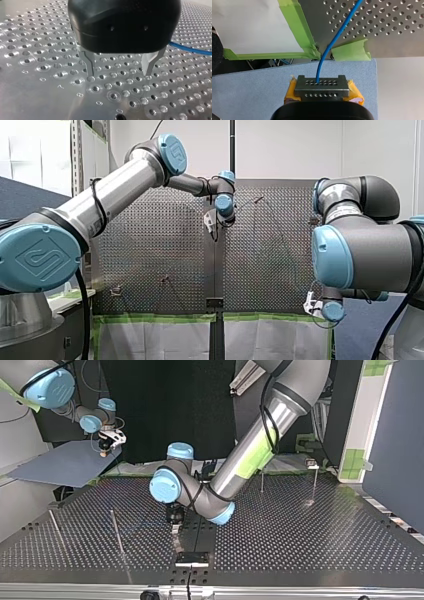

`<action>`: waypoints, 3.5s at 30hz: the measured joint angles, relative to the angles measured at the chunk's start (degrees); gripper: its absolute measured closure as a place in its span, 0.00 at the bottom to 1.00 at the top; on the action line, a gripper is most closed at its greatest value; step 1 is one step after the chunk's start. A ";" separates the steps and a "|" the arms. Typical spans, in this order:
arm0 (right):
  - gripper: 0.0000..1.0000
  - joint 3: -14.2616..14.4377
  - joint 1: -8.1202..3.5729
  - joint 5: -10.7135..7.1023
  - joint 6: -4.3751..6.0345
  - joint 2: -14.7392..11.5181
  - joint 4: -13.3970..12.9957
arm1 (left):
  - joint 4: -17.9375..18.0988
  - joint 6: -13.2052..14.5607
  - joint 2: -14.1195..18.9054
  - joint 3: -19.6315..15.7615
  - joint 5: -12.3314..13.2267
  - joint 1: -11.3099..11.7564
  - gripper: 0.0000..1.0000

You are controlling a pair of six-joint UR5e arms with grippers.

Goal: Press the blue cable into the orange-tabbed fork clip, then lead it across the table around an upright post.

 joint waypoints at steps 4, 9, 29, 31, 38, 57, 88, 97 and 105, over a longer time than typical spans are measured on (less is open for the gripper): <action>1.00 -0.22 -0.20 -0.59 0.23 0.29 -0.01 | -0.08 0.03 0.00 0.04 -0.02 -0.16 0.08; 1.00 -0.58 -0.30 -1.24 0.55 0.40 0.25 | -0.16 0.07 0.00 0.03 -0.02 -0.24 0.08; 1.00 -0.91 -0.39 -1.52 0.38 0.54 1.60 | -3.69 -6.19 0.50 -0.09 -4.17 -1.64 0.02; 1.00 -0.91 -0.37 -1.52 0.32 0.55 1.61 | -3.39 -6.57 0.51 -0.10 -5.23 -2.06 0.02; 1.00 -0.91 -0.29 -1.51 0.23 0.57 1.58 | -2.46 -7.06 0.66 -1.03 -6.57 -3.05 0.02; 1.00 -0.91 0.10 -1.51 0.06 0.58 1.56 | 3.49 -6.41 6.02 -10.90 -4.97 -3.42 0.02; 1.00 -0.91 0.13 -1.68 -0.24 0.57 1.85 | 2.09 -4.00 7.68 -13.03 -9.10 -7.73 0.02; 1.00 -0.91 0.18 -1.61 -0.59 0.58 1.96 | -0.08 -1.72 9.87 -13.04 -9.22 -9.34 0.02; 1.00 -0.93 0.21 -1.66 -0.67 0.58 2.14 | -4.22 2.55 13.45 -12.54 -7.95 -10.87 0.02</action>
